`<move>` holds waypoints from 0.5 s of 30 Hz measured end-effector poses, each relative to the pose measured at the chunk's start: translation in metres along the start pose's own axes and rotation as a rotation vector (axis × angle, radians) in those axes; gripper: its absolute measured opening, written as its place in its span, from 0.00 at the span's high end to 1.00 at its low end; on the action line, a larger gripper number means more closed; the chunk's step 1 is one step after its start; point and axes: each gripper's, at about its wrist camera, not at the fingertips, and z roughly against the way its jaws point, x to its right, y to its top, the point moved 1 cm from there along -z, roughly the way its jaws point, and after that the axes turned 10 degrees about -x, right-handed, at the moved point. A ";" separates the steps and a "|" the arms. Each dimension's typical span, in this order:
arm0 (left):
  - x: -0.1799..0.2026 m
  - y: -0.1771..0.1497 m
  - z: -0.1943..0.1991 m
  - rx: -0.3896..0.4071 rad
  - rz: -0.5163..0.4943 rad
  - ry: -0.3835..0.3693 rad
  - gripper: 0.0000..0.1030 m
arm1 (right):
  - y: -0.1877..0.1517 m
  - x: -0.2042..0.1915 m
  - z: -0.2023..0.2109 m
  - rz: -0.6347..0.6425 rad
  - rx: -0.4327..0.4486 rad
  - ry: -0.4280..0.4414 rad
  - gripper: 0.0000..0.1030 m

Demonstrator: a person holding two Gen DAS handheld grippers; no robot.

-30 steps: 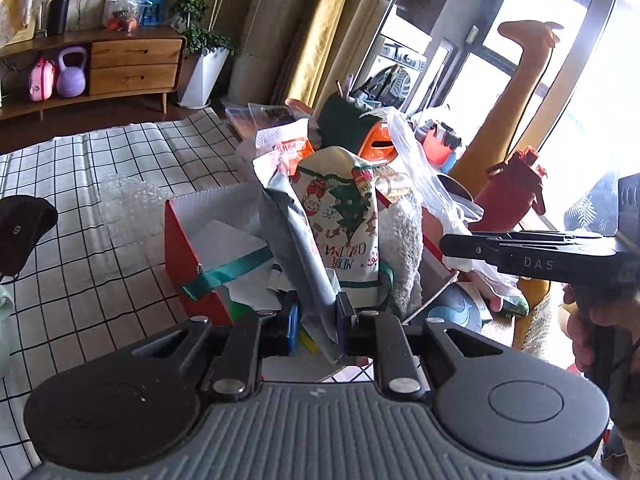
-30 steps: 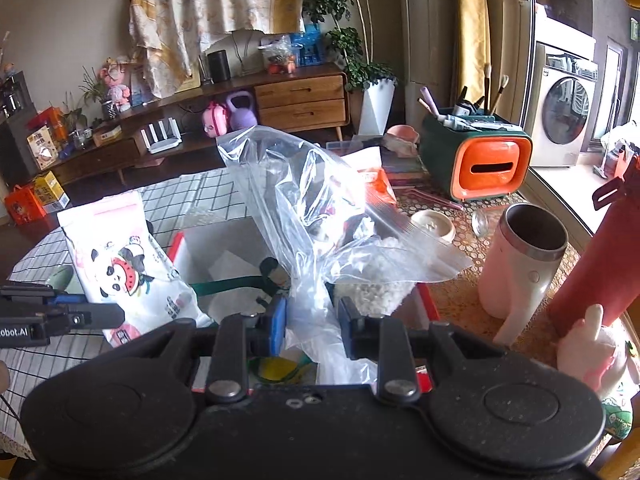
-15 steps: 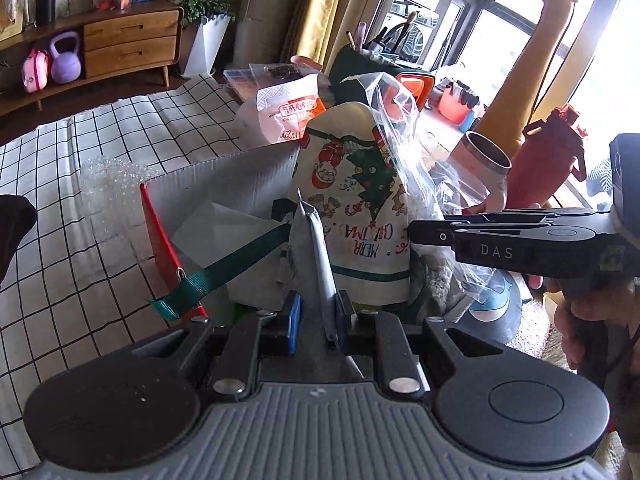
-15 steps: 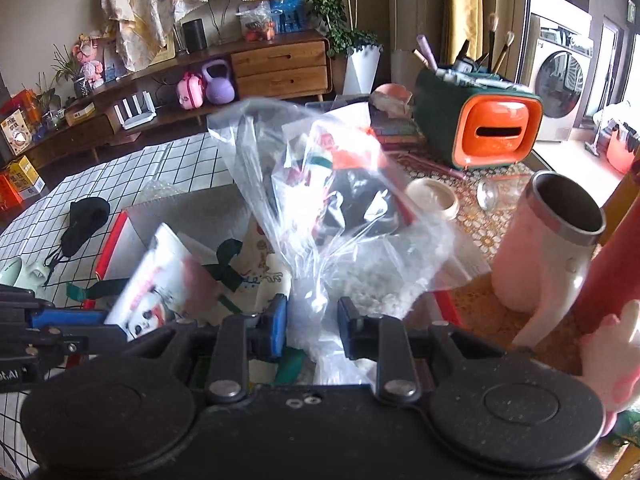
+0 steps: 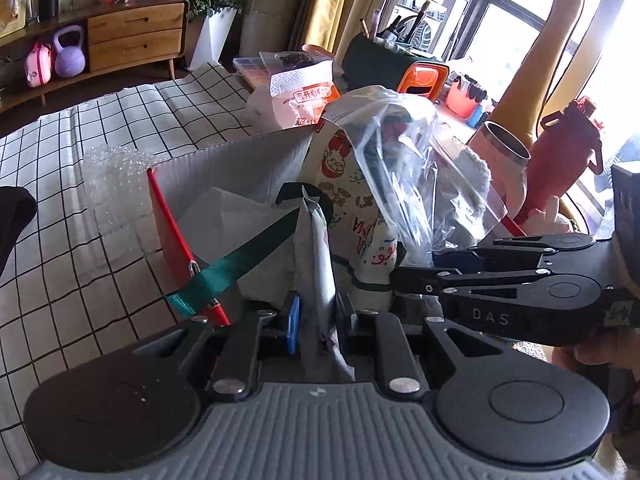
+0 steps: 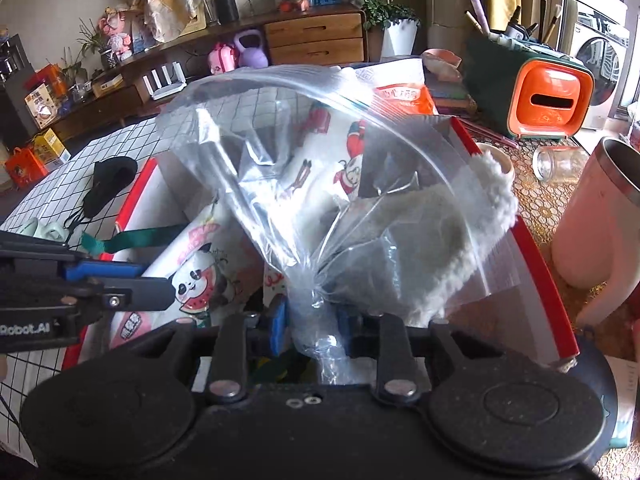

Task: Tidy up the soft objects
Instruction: 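Lower the panda packet and zip bag into the box and open both tools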

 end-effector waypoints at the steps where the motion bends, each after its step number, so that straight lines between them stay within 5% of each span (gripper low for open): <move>1: -0.001 -0.002 0.001 -0.002 0.001 0.005 0.83 | -0.001 -0.001 0.002 0.004 -0.001 0.000 0.71; 9: -0.004 -0.011 0.006 -0.012 0.028 0.000 0.80 | -0.013 -0.008 0.017 0.032 -0.005 0.010 0.52; 15: 0.000 -0.016 0.018 0.014 0.016 -0.006 0.70 | -0.021 -0.009 0.030 0.032 0.006 0.015 0.47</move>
